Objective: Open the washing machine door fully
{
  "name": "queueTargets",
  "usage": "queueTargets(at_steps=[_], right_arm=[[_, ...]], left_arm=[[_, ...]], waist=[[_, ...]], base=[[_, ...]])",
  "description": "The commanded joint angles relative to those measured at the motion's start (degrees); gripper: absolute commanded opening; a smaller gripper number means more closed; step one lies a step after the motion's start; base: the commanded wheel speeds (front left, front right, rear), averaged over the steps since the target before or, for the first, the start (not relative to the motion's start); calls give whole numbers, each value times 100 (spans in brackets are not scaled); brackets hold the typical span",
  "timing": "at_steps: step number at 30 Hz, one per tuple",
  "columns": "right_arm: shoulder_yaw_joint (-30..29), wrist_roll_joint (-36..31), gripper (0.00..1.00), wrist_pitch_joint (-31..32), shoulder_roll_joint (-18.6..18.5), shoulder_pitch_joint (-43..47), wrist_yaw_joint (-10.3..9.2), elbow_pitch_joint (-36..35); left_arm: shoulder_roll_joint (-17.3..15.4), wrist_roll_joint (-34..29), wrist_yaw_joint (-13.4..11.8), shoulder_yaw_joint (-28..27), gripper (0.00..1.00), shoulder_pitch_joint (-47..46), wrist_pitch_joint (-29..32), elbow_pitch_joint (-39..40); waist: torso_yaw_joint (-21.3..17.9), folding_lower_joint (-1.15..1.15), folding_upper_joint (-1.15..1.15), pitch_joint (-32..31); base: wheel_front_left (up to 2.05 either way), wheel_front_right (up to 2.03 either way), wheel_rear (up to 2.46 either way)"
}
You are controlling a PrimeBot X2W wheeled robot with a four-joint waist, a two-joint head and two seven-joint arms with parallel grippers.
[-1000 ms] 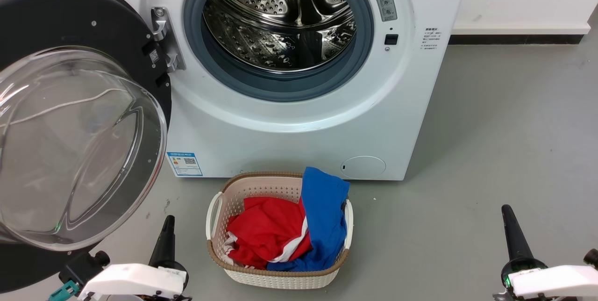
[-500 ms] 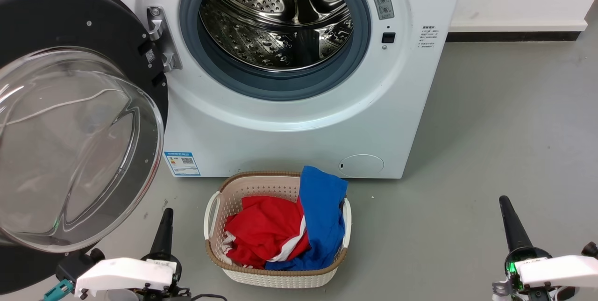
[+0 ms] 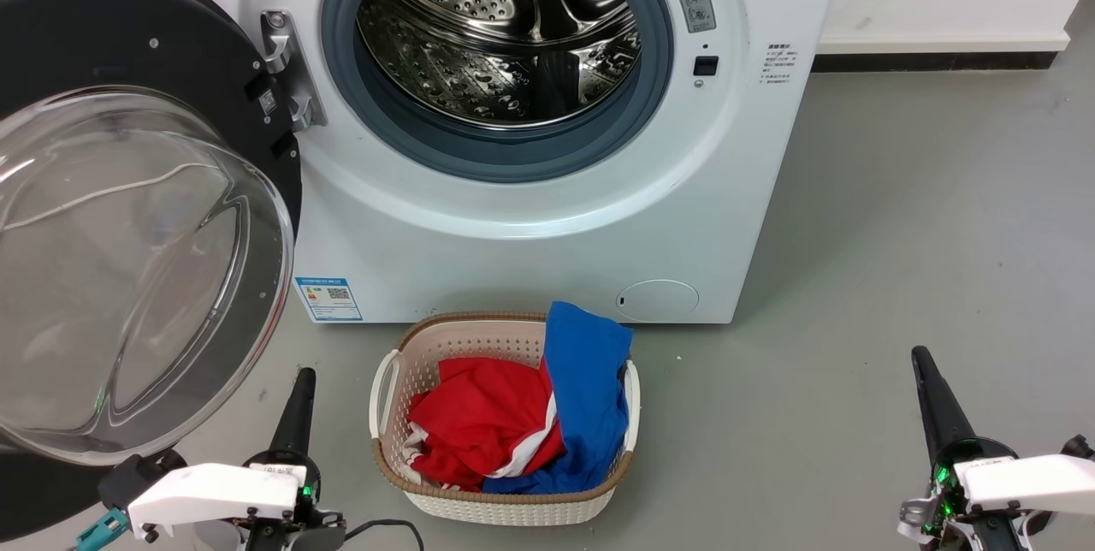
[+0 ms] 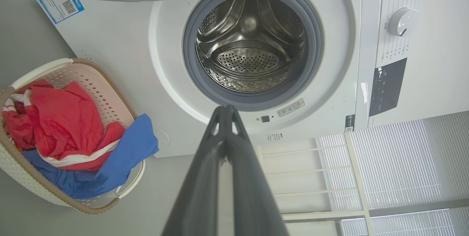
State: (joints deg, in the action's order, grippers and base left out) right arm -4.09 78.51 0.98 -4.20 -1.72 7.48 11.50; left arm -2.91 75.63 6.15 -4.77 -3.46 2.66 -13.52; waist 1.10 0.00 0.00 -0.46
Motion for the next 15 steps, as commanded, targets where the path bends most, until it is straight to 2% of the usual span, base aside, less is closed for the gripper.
queueTargets(at_steps=[1,15], right_arm=[[-12,141,0,36,-25,-134,2,13],[-40,770,0,215,-10,-295,2,120]], left_arm=[[-4,139,40,-32,0,-115,36,7],[-1,832,93,-101,0,-204,206,-24]], waist=[[-5,0,0,3],[-48,0,0,28]], base=[[0,0,0],[0,0,0]])
